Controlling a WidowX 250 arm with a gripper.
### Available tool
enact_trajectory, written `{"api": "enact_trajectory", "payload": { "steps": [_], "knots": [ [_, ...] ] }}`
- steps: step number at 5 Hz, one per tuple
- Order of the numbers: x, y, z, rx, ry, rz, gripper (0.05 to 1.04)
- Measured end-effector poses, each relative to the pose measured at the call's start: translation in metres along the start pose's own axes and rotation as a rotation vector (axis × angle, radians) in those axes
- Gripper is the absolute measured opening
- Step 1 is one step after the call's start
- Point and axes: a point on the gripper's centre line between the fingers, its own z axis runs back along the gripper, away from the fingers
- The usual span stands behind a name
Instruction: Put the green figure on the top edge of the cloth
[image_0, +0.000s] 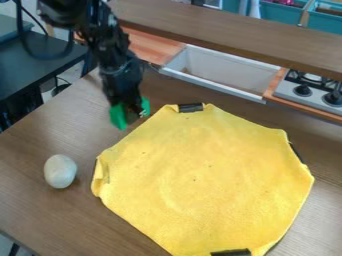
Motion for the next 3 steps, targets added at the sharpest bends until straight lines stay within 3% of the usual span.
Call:
{"api": "enact_trajectory", "payload": {
  "steps": [1, 2, 3],
  "knots": [
    [0.004, -0.033, 0.012, -0.039, -0.005, -0.091, 0.580],
    [-0.001, -0.081, 0.004, -0.136, 0.028, -0.214, 0.580],
    [-0.016, -0.132, -0.006, -0.196, 0.048, -0.302, 0.580]
  ]
}}
